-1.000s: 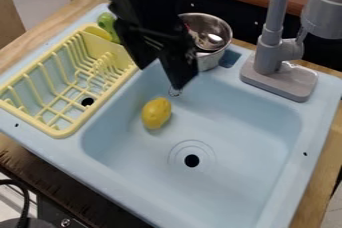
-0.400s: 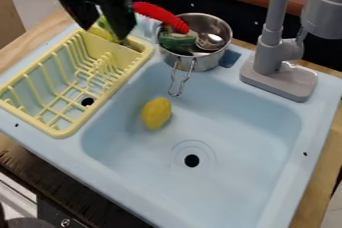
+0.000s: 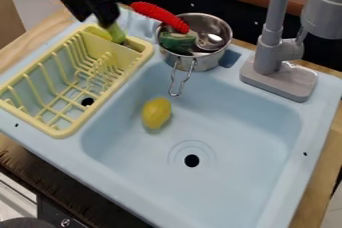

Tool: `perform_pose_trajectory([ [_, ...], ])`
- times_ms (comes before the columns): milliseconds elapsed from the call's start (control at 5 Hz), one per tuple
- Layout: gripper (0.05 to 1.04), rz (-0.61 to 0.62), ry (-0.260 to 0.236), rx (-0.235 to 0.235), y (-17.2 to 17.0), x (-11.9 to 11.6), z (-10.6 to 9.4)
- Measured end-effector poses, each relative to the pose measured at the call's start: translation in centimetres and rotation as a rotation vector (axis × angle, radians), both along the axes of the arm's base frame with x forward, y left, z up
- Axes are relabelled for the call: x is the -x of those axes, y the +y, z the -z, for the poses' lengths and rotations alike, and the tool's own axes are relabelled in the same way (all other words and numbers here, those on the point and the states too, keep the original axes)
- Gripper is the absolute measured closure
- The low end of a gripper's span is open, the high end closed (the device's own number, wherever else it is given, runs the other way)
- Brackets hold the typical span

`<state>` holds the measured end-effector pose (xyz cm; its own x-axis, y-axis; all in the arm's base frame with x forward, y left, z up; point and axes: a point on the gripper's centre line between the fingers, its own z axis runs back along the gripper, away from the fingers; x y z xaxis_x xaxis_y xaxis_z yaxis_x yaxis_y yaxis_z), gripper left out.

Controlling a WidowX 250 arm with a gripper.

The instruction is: Put the spatula to the right corner of the sink

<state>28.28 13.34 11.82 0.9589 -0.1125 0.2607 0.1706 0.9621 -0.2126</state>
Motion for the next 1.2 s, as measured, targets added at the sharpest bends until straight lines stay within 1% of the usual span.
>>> perform_pose_trajectory([
  [200,0.086,0.015,0.0,-0.001,0.4,-0.5,0.3],
  [400,0.086,0.011,-0.003,0.005,0.7,-0.3,0.3],
  [600,0.086,-0.002,-0.029,-0.009,1.0,-0.7,0.3],
  [800,0.086,-0.012,-0.026,-0.008,0.3,-0.9,1.0],
  [1000,0.086,-0.062,-0.032,-0.018,-0.1,-1.6,1.3],
  [1200,0.086,-0.06,-0.034,-0.028,-0.8,-1.7,2.2],
])
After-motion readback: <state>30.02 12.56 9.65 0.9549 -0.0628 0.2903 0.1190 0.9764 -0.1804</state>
